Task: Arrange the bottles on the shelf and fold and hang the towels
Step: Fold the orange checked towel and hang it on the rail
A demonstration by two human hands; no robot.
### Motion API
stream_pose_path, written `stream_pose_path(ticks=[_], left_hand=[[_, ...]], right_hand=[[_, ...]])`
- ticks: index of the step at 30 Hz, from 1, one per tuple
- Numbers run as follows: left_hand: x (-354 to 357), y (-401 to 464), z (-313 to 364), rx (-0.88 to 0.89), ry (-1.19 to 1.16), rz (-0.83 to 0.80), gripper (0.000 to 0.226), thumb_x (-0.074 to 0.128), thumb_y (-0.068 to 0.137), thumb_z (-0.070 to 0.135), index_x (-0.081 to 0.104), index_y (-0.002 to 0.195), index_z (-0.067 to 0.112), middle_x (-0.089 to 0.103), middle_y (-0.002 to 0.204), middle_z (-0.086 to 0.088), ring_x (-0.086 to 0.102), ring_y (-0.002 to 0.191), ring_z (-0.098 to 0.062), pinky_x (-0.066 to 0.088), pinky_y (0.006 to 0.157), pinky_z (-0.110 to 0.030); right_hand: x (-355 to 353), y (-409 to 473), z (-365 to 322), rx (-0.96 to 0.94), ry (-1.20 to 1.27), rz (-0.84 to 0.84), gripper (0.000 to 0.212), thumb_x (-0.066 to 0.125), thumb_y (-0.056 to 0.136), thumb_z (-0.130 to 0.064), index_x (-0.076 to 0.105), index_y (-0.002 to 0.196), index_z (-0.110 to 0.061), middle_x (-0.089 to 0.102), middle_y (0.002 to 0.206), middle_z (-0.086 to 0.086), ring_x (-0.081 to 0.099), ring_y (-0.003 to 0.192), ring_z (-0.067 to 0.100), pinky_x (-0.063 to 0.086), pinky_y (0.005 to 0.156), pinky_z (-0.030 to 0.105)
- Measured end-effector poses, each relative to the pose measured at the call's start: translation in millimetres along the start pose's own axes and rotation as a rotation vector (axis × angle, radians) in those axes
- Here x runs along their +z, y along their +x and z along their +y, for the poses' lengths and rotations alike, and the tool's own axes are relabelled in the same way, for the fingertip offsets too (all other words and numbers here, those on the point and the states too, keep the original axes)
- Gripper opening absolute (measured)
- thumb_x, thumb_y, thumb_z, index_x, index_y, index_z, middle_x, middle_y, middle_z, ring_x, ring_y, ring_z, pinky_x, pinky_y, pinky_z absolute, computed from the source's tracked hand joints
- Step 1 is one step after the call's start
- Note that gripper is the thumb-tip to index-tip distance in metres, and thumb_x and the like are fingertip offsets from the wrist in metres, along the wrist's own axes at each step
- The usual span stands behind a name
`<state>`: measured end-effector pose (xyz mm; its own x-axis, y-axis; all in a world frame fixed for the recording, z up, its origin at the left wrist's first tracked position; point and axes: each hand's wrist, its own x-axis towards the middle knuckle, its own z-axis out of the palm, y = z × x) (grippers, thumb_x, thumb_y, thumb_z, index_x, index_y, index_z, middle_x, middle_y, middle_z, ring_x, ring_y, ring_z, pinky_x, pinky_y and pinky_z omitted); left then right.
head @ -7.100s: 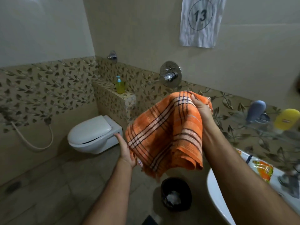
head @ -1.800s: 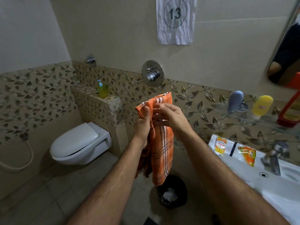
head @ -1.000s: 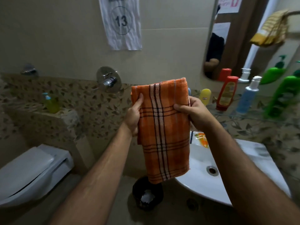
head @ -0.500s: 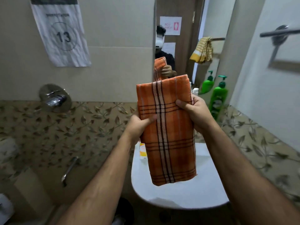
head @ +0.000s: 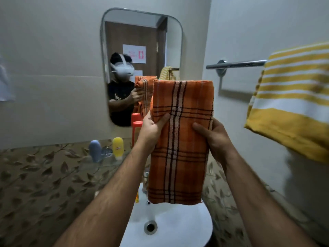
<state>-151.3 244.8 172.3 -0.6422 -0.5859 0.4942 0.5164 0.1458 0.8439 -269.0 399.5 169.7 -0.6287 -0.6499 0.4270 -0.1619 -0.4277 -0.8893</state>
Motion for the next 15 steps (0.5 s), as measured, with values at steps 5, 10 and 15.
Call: stream_pose_path(ticks=[5, 10, 15], left_hand=[[30, 41, -1, 0.060, 0.020, -0.079, 0.024, 0.063, 0.092, 0.019, 0.057, 0.116, 0.021, 0.068, 0.118, -0.012, 0.067, 0.108, -0.027, 0.053, 0.094, -0.049], [49, 93, 7, 0.248, 0.099, -0.106, 0.015, 0.063, 0.092, 0.024, 0.060, 0.107, 0.021, 0.070, 0.104, -0.007, 0.069, 0.099, -0.021, 0.057, 0.087, -0.042], [74, 152, 22, 0.407, 0.083, -0.106, 0.012, 0.063, 0.093, 0.019, 0.064, 0.101, 0.011, 0.070, 0.089, 0.004, 0.067, 0.078, -0.003, 0.052, 0.069, -0.020]], right_hand=[[-18, 15, -24, -0.134, -0.077, 0.156, 0.025, 0.071, 0.085, -0.008, 0.067, 0.109, -0.013, 0.076, 0.099, 0.005, 0.073, 0.093, 0.022, 0.060, 0.074, 0.033], [-17, 43, -50, -0.300, -0.200, 0.298, 0.020, 0.072, 0.085, -0.009, 0.069, 0.103, -0.018, 0.076, 0.096, -0.001, 0.073, 0.091, 0.018, 0.060, 0.083, 0.036], [-19, 78, -78, -0.493, -0.528, 0.523, 0.018, 0.076, 0.082, -0.024, 0.071, 0.099, -0.027, 0.075, 0.099, -0.006, 0.071, 0.095, 0.013, 0.057, 0.090, 0.041]])
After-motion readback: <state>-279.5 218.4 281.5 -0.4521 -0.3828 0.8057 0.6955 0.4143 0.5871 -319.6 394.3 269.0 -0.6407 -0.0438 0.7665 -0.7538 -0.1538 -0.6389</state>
